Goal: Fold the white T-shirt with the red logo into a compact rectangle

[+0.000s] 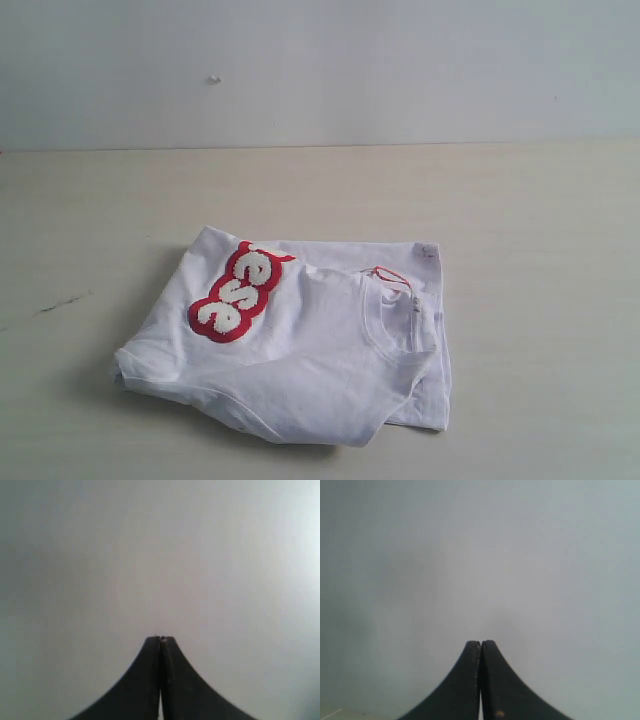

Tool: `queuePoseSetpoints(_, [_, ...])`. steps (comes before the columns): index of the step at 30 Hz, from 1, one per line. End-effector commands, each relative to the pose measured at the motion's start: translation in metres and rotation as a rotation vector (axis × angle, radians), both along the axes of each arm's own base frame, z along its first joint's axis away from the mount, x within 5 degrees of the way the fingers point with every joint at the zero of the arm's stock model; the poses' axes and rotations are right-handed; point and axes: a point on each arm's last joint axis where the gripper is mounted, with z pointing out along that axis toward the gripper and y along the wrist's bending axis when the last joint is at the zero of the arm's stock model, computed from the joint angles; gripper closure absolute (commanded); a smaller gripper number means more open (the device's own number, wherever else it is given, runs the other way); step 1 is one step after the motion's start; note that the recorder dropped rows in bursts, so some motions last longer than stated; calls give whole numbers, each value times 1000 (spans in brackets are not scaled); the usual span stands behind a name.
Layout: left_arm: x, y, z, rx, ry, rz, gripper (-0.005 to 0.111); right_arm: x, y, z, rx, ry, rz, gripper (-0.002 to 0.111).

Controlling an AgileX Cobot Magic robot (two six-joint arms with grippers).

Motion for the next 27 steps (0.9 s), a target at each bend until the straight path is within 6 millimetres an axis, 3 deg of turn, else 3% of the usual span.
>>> queuePoseSetpoints(1, [0,1,-1,-3,-6,9,107,-25,-11,-5,30,-76,-86,108])
queuePoseSetpoints(9, [1,2,-1,76,-37,66,107,-27,-13,-7,15,-32,-105,108])
queuePoseSetpoints(27, [1,2,-1,76,-37,66,107,-27,-12,-7,15,-32,-105,108])
